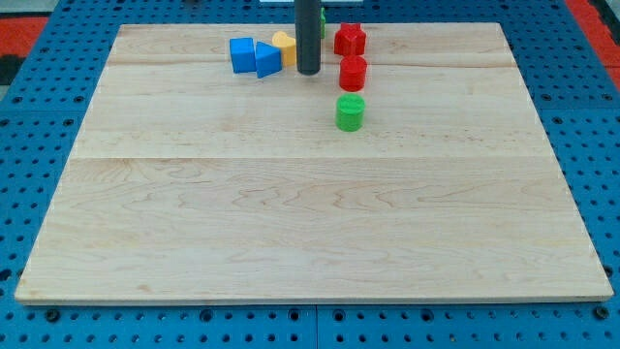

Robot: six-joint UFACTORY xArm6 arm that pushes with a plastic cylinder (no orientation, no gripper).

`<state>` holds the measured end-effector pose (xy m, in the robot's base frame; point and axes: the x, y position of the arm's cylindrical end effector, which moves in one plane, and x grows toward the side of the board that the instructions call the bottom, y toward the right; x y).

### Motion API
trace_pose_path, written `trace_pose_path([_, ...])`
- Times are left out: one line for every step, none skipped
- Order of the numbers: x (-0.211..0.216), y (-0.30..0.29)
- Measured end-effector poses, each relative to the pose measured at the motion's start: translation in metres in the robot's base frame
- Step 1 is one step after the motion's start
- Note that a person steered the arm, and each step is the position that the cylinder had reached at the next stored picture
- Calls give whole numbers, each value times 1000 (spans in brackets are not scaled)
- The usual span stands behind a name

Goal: Slide the blue triangle towards the center of the board

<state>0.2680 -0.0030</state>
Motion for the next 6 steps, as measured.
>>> trace_pose_path([-27, 0])
trace_pose_path([-31, -13])
trace_pose_path([-24, -57])
trace_pose_path([-2, -89])
trace_pose_path([37, -96])
trace_pose_path([73, -88])
